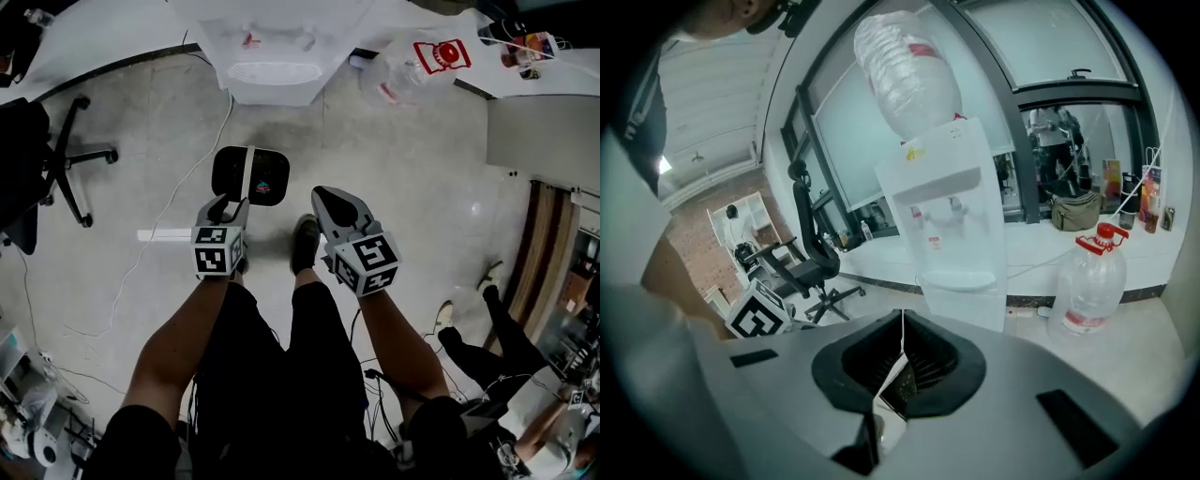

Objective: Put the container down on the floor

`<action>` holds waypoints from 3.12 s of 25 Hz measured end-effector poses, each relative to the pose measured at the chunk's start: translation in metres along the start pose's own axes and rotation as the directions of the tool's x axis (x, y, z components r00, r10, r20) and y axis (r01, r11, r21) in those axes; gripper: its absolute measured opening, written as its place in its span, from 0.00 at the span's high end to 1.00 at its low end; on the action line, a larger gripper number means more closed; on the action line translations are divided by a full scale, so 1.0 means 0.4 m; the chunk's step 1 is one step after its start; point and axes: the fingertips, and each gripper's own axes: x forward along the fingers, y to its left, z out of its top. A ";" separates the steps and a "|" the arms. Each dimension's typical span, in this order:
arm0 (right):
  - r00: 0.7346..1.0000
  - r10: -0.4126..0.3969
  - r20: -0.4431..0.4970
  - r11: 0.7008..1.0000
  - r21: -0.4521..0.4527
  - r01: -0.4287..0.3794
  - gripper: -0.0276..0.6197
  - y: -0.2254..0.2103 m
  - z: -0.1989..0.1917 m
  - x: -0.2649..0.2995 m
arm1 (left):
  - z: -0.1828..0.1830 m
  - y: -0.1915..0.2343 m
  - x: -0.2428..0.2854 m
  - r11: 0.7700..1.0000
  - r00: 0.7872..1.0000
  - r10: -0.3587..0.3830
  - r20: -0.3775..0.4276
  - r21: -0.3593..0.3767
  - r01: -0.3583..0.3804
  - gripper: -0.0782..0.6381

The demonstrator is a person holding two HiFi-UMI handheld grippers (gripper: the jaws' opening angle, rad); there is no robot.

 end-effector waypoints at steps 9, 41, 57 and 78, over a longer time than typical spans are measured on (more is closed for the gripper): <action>0.997 0.016 0.076 0.999 -0.044 -0.013 0.94 0.069 0.198 -0.076 | 0.209 -0.030 -0.215 0.999 0.981 0.024 0.195 -0.036 -0.017 0.68; 0.970 -0.019 0.244 0.991 -0.124 0.051 0.94 0.276 0.604 -0.369 | 0.619 -0.221 -0.770 0.981 0.866 -0.186 0.464 0.136 0.138 0.88; 0.942 -0.065 0.330 0.992 -0.084 0.098 0.95 0.296 0.692 -0.470 | 0.677 -0.304 -0.867 0.961 0.841 -0.239 0.486 0.245 0.131 0.88; 0.918 -0.069 0.391 0.980 -0.148 0.136 0.95 0.334 0.763 -0.528 | 0.735 -0.307 -0.967 0.962 0.815 -0.182 0.551 0.272 0.030 0.88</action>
